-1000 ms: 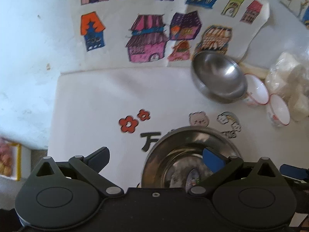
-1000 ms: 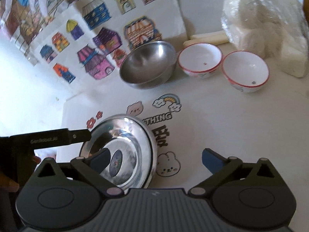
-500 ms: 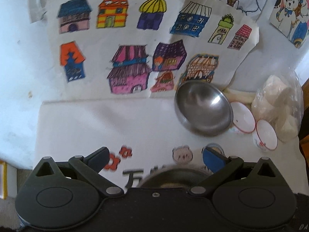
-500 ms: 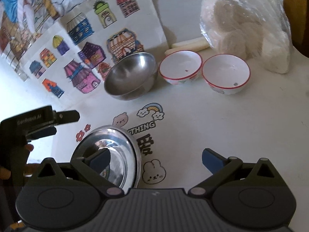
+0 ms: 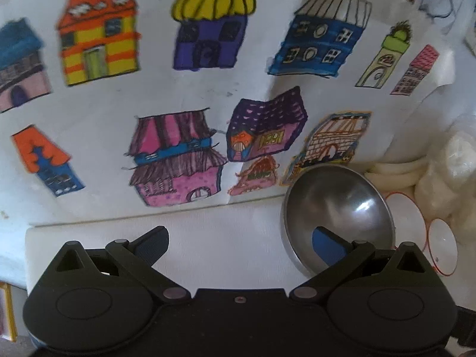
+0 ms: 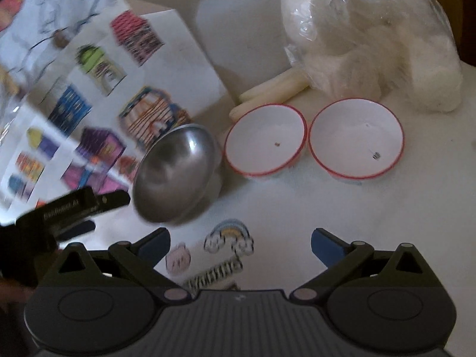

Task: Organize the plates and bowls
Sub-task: 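Reach both grippers to the deep steel bowl rim and close on it, then carry the steel bowl with both grippers and set it beside the plate stack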

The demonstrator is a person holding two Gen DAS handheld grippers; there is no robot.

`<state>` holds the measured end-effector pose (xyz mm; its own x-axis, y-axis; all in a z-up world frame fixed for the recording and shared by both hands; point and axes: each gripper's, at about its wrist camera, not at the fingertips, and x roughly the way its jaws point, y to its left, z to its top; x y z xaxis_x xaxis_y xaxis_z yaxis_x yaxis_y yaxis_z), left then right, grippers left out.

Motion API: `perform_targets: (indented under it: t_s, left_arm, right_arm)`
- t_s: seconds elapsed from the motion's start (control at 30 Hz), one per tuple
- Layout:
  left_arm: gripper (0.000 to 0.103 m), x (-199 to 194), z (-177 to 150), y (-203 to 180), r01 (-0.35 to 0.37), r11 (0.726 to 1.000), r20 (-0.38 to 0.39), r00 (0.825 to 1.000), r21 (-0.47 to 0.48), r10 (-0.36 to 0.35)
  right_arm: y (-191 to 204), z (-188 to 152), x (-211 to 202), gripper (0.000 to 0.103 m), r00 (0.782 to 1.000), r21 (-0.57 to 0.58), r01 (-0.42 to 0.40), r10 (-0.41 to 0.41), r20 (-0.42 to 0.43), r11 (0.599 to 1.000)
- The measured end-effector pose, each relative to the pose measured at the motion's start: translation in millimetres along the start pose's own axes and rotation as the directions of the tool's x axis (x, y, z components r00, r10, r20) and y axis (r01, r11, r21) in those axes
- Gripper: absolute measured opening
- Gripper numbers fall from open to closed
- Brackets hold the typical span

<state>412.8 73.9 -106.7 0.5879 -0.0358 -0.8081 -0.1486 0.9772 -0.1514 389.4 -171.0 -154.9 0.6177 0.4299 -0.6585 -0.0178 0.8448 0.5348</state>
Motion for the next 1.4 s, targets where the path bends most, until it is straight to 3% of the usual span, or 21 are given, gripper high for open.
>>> perform_targets:
  t_s: [0.2,0.33,0.47,0.57,0.67,0.73,0.83,0.9,1.0,1.4]
  left_arm:
    - [0.102,25,4,-7,-0.001,0.999,-0.074,0.997,0.044,0.004]
    - [0.102,33,3,-13,0.015,0.999,-0.104,0.995,0.048,-0.010]
    - [0.096,38,3,-19,0.031,0.999,-0.106,0.994,0.040,-0.026]
    - [0.086,41,5,-23,0.050,0.998,-0.107,0.993,0.031,-0.046]
    - [0.069,44,6,-25,0.077,0.997,-0.118,0.990,0.006,-0.076]
    - [0.047,46,7,-26,0.103,0.995,-0.124,0.987,-0.013,-0.104]
    - [0.032,47,7,-30,0.120,0.993,-0.128,0.984,-0.013,-0.121]
    - [0.021,47,5,-32,0.134,0.991,-0.130,0.982,-0.014,-0.135]
    - [0.017,45,1,-34,0.133,0.991,-0.137,0.981,-0.016,-0.134]
    - [0.016,2,-34,-68,0.196,0.981,-0.126,0.973,0.007,-0.194]
  right_arm:
    - [3,8,21,0.100,1.000,0.056,-0.008,0.008,0.014,0.998]
    - [4,11,32,0.092,1.000,0.071,-0.024,0.024,0.006,0.997]
    - [4,15,42,0.077,1.000,0.073,-0.029,0.030,-0.008,0.997]
    - [4,17,49,0.062,0.999,0.084,-0.042,0.044,-0.027,0.996]
    - [5,20,51,0.047,0.997,0.076,-0.062,0.065,-0.037,0.995]
    - [8,21,52,0.038,0.996,0.065,-0.076,0.079,-0.044,0.995]
    - [12,23,52,0.027,0.994,0.048,-0.092,0.095,-0.056,0.995]
    - [13,24,51,0.026,0.993,0.043,-0.092,0.095,-0.065,0.995]
    - [13,23,49,0.025,0.993,0.036,-0.088,0.090,-0.078,0.995]
    - [-7,-1,-5,0.025,0.994,-0.032,-0.070,0.067,-0.084,0.997]
